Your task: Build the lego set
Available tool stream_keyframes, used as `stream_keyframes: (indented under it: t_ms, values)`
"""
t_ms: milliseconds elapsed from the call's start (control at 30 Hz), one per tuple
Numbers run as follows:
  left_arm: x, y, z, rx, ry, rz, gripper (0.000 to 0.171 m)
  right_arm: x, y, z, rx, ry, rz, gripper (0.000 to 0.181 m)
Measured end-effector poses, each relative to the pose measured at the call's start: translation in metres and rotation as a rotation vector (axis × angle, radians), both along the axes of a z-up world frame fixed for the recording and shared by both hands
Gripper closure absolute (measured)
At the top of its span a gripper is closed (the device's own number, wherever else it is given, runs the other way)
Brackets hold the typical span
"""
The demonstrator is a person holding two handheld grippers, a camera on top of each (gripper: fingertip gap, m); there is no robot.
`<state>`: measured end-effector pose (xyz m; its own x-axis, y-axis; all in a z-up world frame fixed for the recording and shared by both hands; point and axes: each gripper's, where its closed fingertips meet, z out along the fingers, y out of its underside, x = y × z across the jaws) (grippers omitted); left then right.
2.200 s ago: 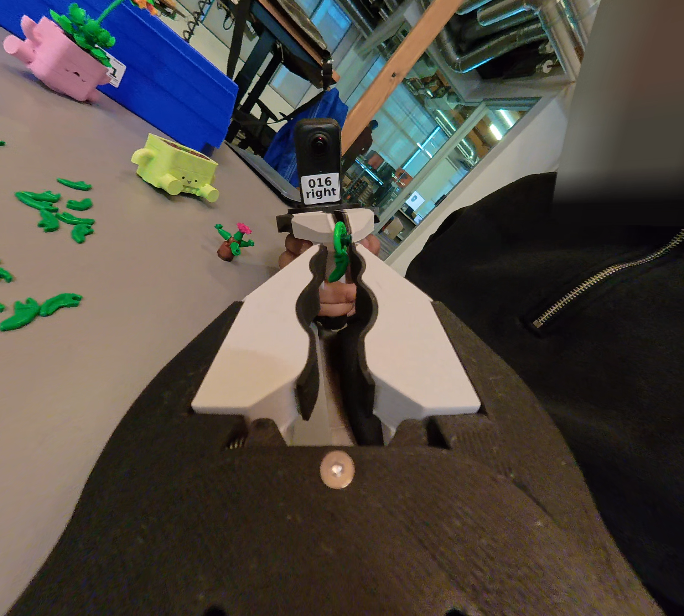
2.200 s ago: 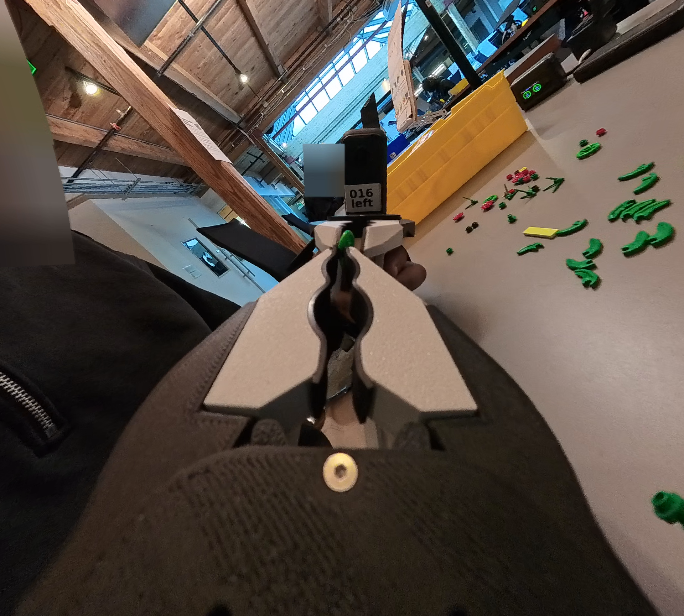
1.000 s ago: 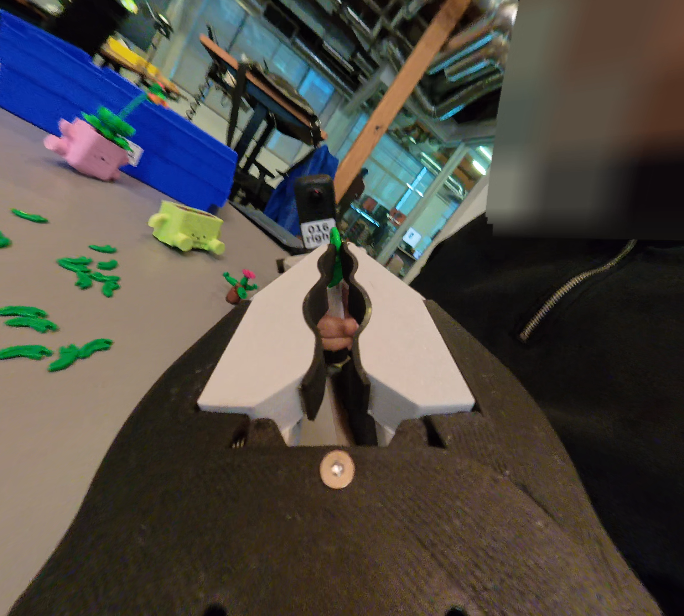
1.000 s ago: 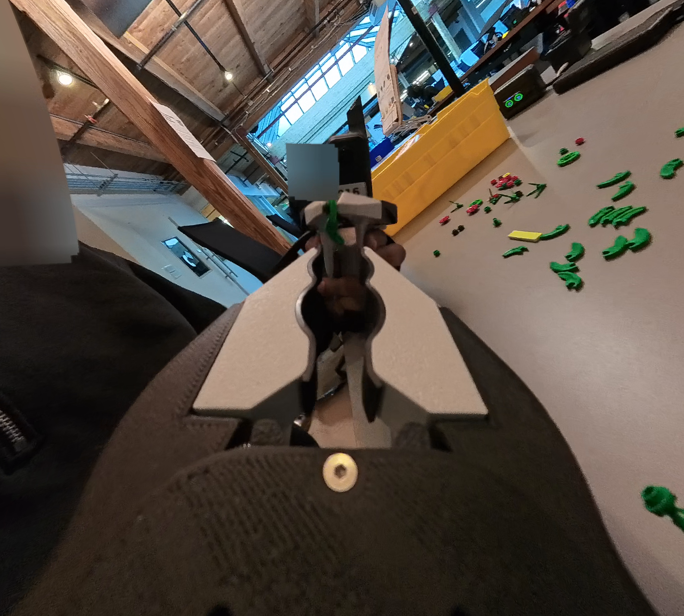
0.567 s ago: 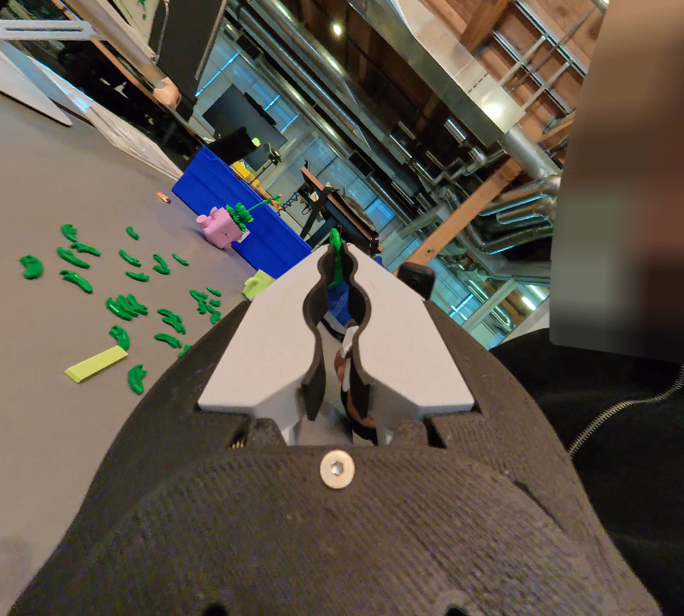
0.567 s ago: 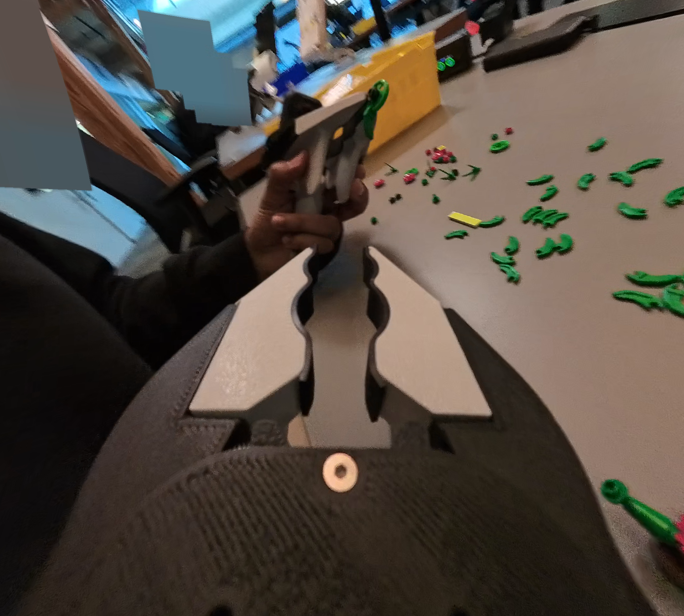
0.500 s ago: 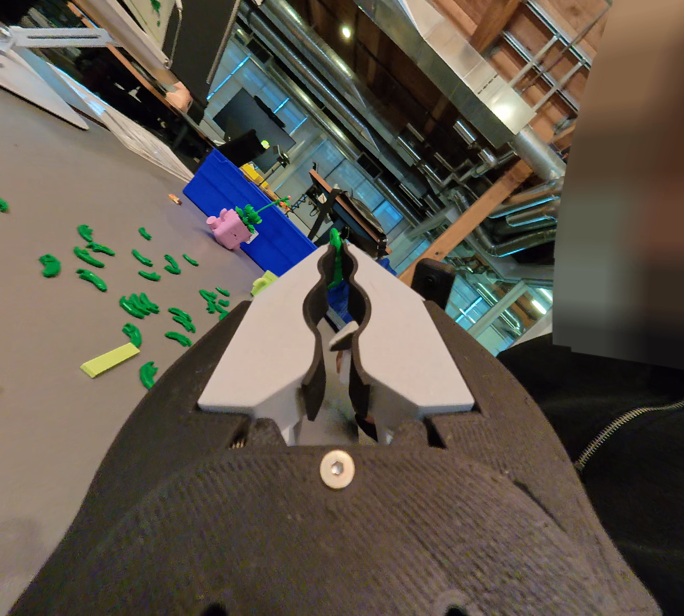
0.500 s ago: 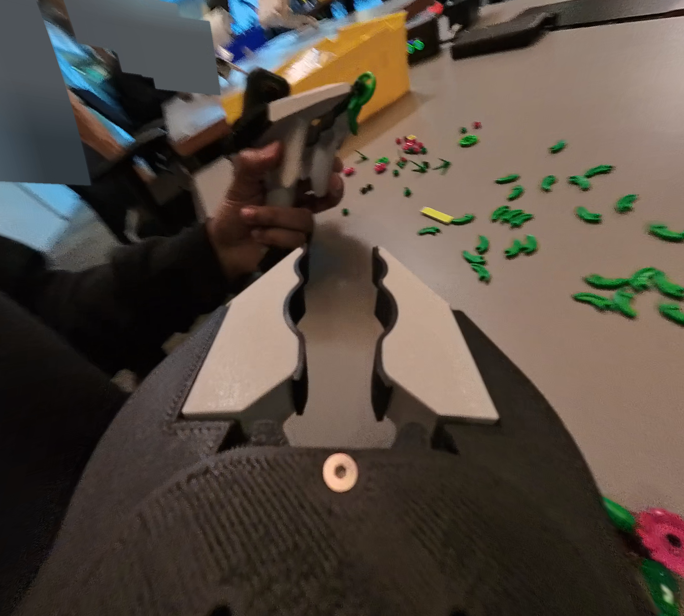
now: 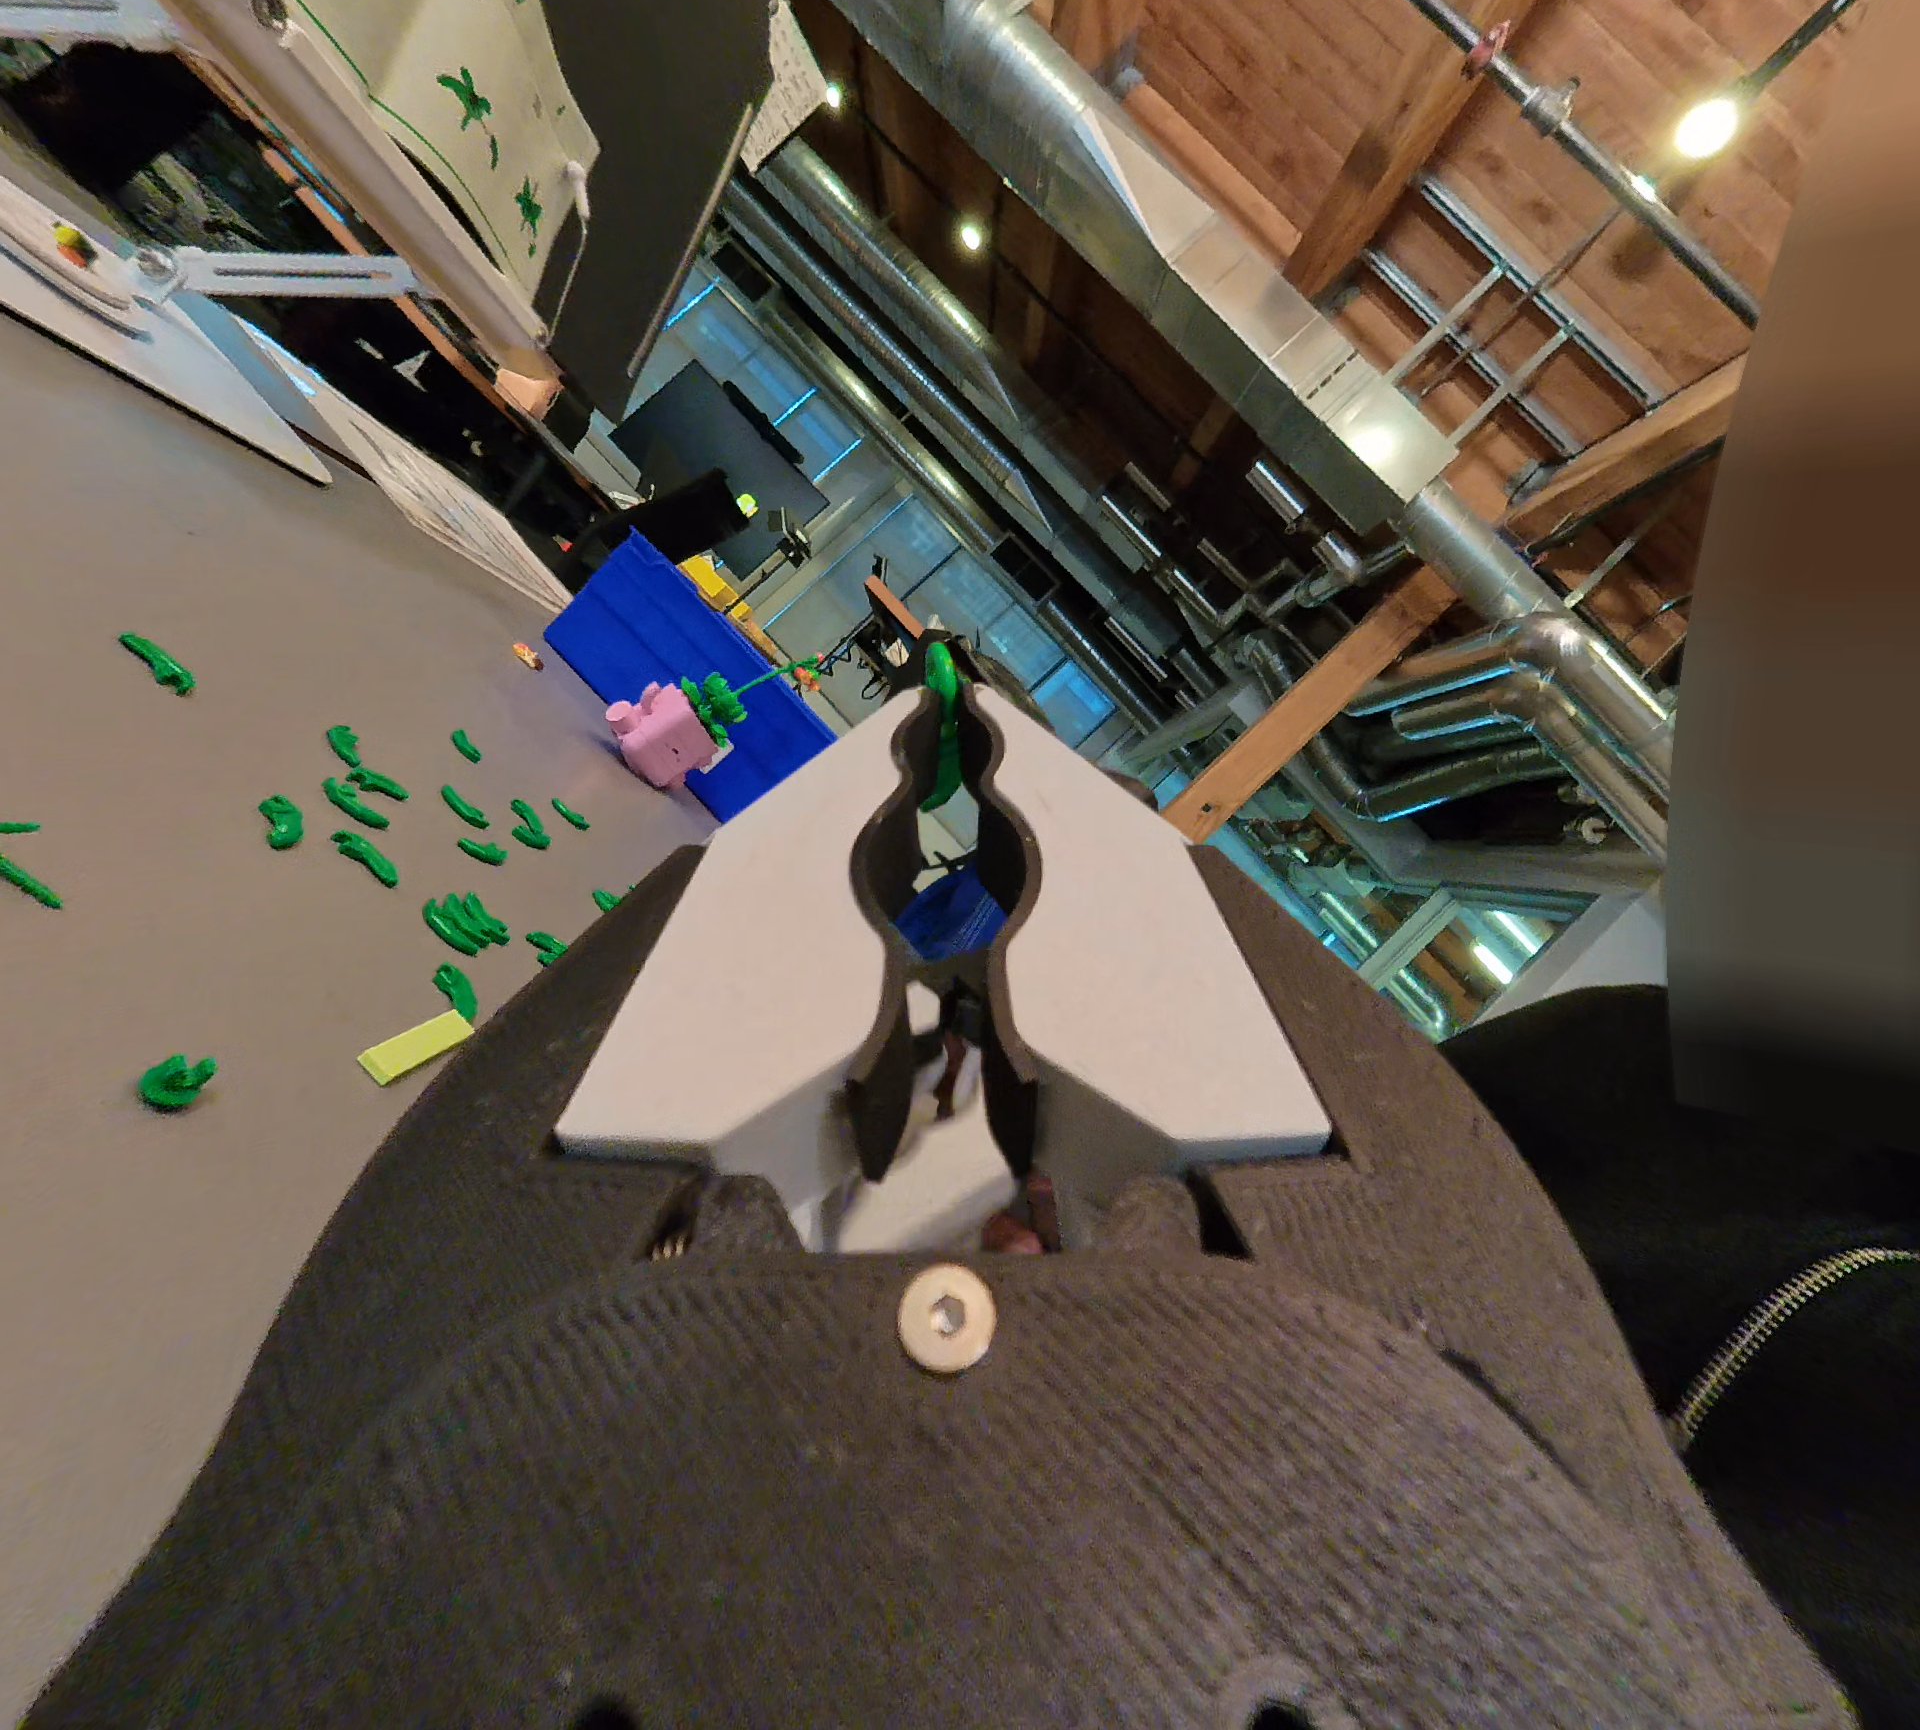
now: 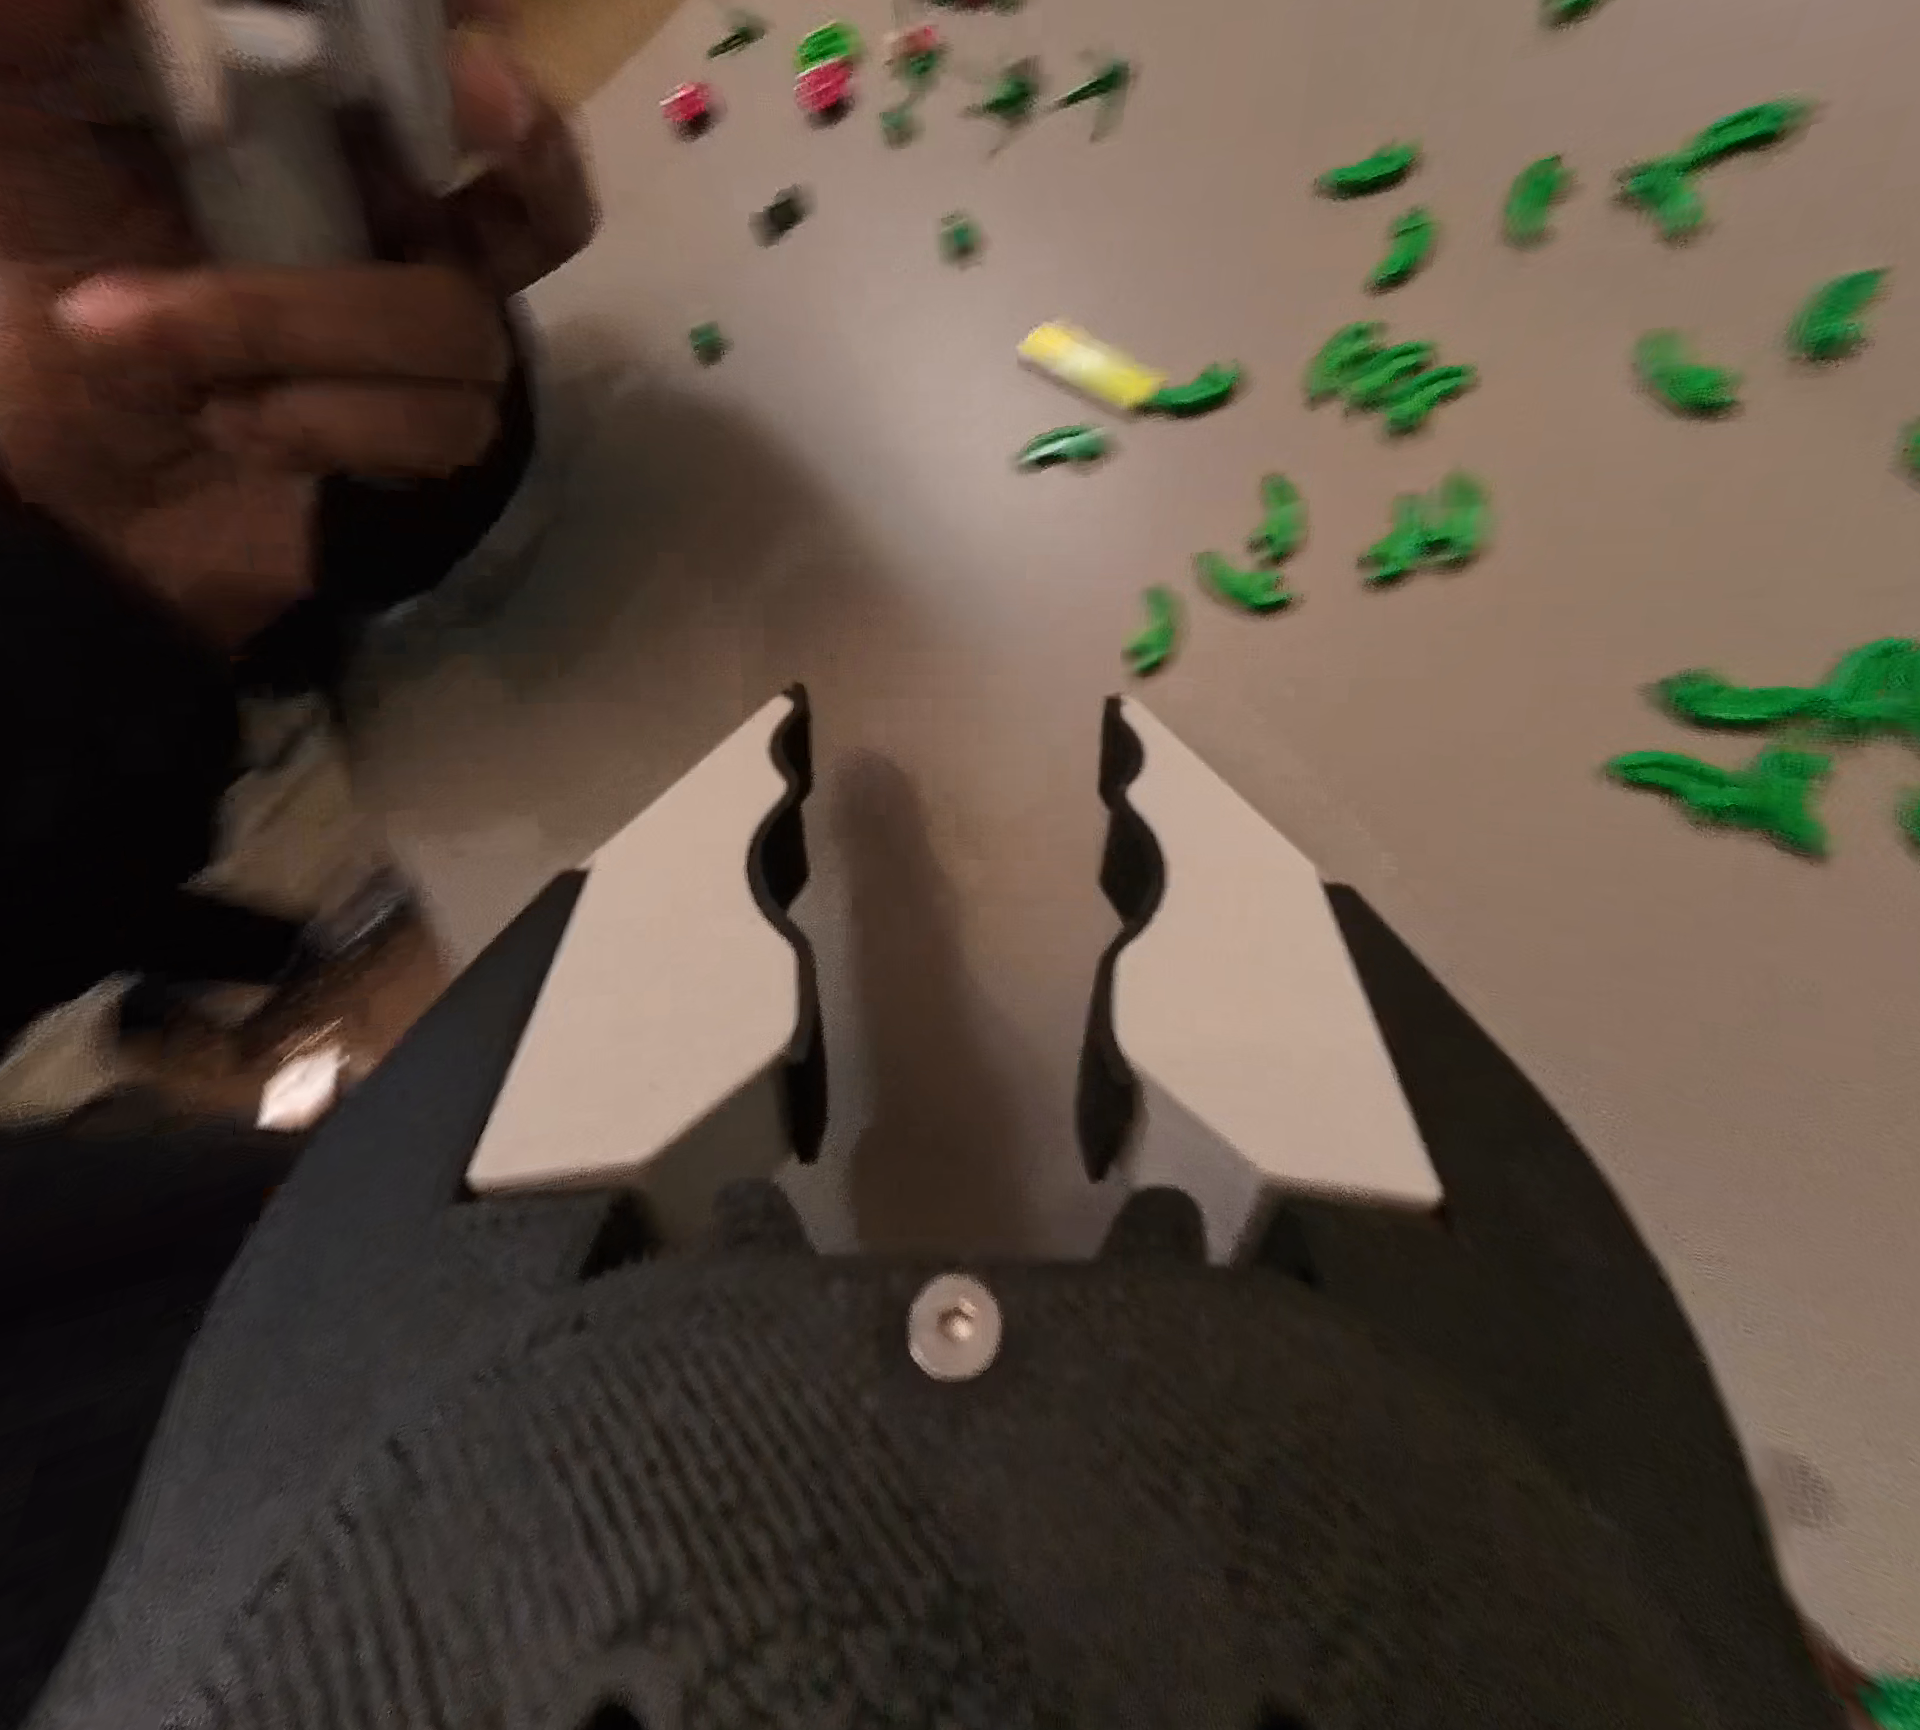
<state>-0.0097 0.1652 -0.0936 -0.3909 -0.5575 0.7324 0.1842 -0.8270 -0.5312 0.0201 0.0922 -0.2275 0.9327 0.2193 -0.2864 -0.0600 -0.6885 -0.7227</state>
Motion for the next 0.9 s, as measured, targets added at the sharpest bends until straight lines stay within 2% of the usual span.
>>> stream_keyframes:
  t_ms: [67,133,300,433,533,667,800,900]
  values:
    - [-0.003,0.003,0.001,-0.02,-0.016,-0.002,0.171,-0.038,-0.022,0.008,-0.033,0.158,0.175,0.13]
    - [-0.004,0.004,0.001,-0.035,-0.024,-0.002,0.171,-0.049,-0.03,0.02,0.006,0.225,0.21,0.13]
    - [-0.003,0.003,0.001,-0.052,-0.033,-0.014,0.171,0.001,0.003,0.016,0.097,-0.054,0.059,0.124]
    - [-0.002,0.003,0.001,-0.026,-0.02,-0.004,0.171,0.01,0.017,-0.002,0.016,-0.08,0.011,0.119]
    - [-0.004,0.005,0.001,-0.015,-0.015,0.011,0.171,0.0,0.014,-0.002,0.003,-0.07,0.021,0.124]
    - [-0.006,0.008,0.001,-0.043,-0.031,0.014,0.171,-0.045,-0.005,0.008,-0.01,0.062,0.191,0.128]
    - [-0.007,0.011,0.001,-0.054,-0.036,0.024,0.171,-0.027,0.001,0.013,0.078,-0.066,0.16,0.136]
    - [-0.008,0.013,0.001,-0.053,-0.034,0.029,0.171,-0.024,0.0,0.013,0.1,-0.127,0.198,0.146]
